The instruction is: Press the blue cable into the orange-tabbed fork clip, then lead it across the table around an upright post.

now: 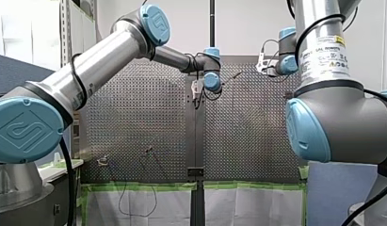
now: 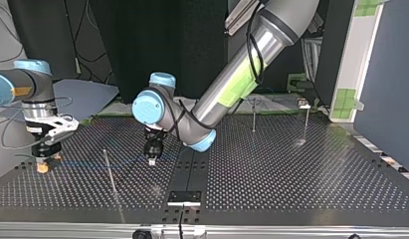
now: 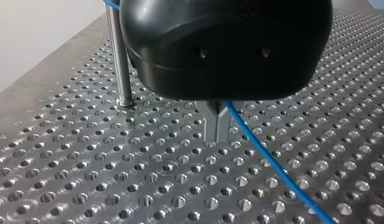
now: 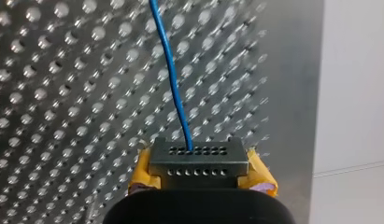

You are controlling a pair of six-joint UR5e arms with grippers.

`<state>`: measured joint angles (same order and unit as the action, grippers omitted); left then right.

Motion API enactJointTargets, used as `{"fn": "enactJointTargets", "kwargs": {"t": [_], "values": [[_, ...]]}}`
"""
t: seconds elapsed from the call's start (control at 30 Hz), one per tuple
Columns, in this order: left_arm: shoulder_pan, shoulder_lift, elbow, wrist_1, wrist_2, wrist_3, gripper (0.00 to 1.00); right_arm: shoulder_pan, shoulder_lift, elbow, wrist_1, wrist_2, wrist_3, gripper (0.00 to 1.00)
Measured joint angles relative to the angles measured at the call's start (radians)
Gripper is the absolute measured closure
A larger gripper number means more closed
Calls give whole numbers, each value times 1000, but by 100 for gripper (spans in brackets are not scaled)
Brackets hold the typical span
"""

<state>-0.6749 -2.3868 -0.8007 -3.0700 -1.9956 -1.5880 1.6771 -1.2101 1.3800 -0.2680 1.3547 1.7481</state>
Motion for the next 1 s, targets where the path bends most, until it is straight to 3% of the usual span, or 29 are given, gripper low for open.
{"fn": "enactJointTargets", "kwargs": {"t": [0.03, 0.07, 0.1, 0.13, 0.17, 0.3, 0.37, 0.4, 0.43, 0.6, 0.73, 0.87, 1.0], "values": [[2, -1, 0, 2, 1, 0, 90, -6, 2, 0, 0, -8, 7, 100], [3, -1, 0, 3, 3, 0, 64, -13, 4, 0, 0, -19, 15, 100], [5, -2, 0, 3, 6, 0, 64, -17, 5, 0, 0, -28, 21, 100], [8, -2, 0, 4, 10, 0, 45, -22, 6, 1, 0, -37, 25, 100], [9, -2, 0, 4, 14, 0, 32, -27, 7, 3, -1, -48, 30, 100], [15, -2, -1, 4, 27, -2, 24, -41, 10, 22, -12, -78, 44, 100], [17, -2, -1, 3, 37, -3, 12, -44, 15, 35, -24, -90, 56, 100], [19, -2, -1, 2, 41, -4, 12, -44, 19, 40, -30, -95, 62, 100], [21, -2, -1, 0, 45, -5, 5, -43, 23, 43, -36, -100, 66, 100], [29, -2, -3, -13, 53, -13, 5, -33, 36, 60, -52, -120, 76, 100], [34, -2, -7, -20, 43, -20, 5, -24, 41, 88, -71, -120, 83, 100], [38, -2, -8, -19, 41, -41, 3, -13, 44, 120, -101, -116, 102, 100], [48, -2, -8, -20, 40, -73, 3, -2, 45, 154, -134, -98, 109, 100]]}}
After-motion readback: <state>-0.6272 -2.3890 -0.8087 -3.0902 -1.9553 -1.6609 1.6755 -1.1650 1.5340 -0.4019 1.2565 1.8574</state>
